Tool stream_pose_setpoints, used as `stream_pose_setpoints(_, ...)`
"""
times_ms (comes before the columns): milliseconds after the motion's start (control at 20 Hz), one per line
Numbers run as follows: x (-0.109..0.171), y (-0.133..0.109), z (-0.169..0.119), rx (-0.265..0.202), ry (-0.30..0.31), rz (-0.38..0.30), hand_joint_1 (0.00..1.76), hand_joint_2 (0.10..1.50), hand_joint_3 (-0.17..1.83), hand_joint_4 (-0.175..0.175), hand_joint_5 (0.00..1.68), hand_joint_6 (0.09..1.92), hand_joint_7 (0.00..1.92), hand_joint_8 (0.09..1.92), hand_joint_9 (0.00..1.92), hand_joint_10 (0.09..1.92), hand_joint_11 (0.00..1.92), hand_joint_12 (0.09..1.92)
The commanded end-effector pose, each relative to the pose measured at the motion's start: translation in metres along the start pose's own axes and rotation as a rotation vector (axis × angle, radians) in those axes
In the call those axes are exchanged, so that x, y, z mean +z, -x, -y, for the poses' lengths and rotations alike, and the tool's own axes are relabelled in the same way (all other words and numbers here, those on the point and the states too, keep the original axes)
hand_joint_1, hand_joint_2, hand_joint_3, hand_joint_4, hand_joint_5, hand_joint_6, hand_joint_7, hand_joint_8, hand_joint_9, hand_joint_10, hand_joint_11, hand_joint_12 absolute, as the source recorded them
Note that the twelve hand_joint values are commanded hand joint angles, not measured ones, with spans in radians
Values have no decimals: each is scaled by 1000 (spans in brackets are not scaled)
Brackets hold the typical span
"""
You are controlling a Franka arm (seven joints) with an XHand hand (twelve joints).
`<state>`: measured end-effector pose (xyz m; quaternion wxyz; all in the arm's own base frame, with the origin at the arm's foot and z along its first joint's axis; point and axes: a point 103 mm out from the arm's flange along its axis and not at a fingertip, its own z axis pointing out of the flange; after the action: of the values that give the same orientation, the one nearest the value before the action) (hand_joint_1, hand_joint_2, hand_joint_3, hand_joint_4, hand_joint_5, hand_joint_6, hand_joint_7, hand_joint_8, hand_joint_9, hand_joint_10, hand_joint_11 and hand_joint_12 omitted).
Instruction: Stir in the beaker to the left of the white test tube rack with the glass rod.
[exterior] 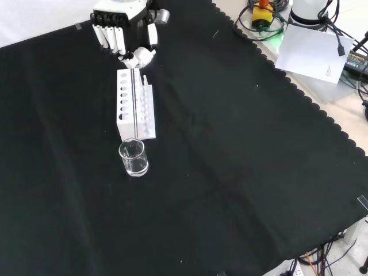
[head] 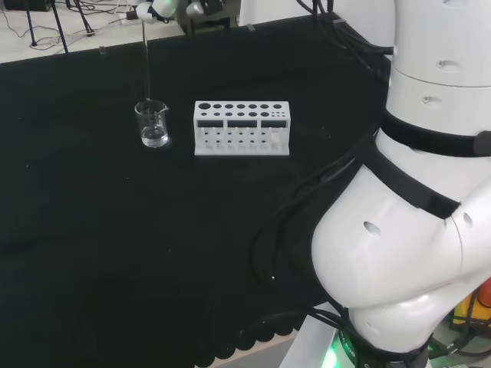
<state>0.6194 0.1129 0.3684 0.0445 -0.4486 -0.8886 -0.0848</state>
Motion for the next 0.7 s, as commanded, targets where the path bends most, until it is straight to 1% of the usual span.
stream_pose_setpoints(50,7,15,-5,0,-6,-7,1350,360,1102,-175,1427,392,1465,811,1866,547,1691,721)
stream_pose_setpoints(400,15,32,-12,4,-5,-22,1350,359,1103,-175,1429,389,1464,813,1866,547,1691,721)
stream_pose_setpoints(700,29,34,-17,5,-21,-30,1350,359,1103,-175,1430,388,1464,813,1867,547,1691,721)
